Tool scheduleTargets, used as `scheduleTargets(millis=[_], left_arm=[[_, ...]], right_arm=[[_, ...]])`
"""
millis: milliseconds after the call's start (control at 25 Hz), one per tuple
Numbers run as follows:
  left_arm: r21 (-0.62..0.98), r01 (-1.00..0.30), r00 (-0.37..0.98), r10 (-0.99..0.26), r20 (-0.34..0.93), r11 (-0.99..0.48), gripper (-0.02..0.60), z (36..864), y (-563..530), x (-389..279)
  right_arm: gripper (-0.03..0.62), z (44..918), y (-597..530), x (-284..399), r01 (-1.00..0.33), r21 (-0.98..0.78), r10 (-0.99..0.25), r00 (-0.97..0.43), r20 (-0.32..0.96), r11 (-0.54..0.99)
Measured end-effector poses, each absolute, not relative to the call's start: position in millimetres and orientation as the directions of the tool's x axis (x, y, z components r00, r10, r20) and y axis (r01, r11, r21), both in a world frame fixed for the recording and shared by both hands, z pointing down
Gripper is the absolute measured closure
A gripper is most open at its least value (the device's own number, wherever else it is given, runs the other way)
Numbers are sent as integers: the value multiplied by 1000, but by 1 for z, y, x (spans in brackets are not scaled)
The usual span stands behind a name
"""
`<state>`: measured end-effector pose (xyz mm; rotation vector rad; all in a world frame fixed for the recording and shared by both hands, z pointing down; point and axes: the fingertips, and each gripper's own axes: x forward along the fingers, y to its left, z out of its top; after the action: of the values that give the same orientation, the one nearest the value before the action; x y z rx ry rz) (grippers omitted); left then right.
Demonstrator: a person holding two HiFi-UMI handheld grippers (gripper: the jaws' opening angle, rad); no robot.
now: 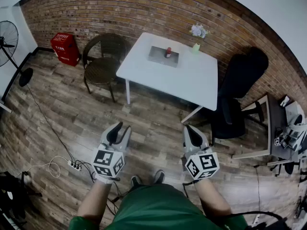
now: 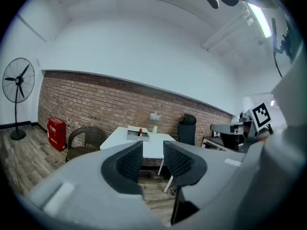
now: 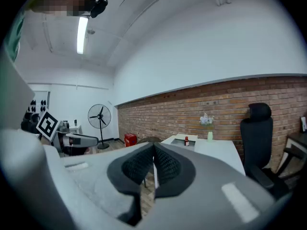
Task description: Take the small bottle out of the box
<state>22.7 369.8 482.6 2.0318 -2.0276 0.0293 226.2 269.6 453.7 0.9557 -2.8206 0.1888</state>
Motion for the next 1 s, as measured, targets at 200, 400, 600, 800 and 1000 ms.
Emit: scheduleTargets(millis=[200,400,600,800,1000], left_arm=[[171,-985,17,-978,209,19,441,478,351,63],[139,-988,-27,-972,235,61,442,471,342,91],[123,-985,-91,-966,243,124,444,461,333,118],[100,-982,-133,-958,255,163,445,462,324,146],[120,-973,-155,-945,286,196,445,474,325,155]], right_arm=[[591,454,251,266,-614,-101,-594,-785,173,782],[589,467,232,296,-604,-176,-578,-796,179,777],[589,467,207,323,-572,-208,-551,-820,152,793],[589,479,188,345,-535,-230,-511,-845,158,813],[589,487,179,351,-508,-244,-478,-861,172,826]])
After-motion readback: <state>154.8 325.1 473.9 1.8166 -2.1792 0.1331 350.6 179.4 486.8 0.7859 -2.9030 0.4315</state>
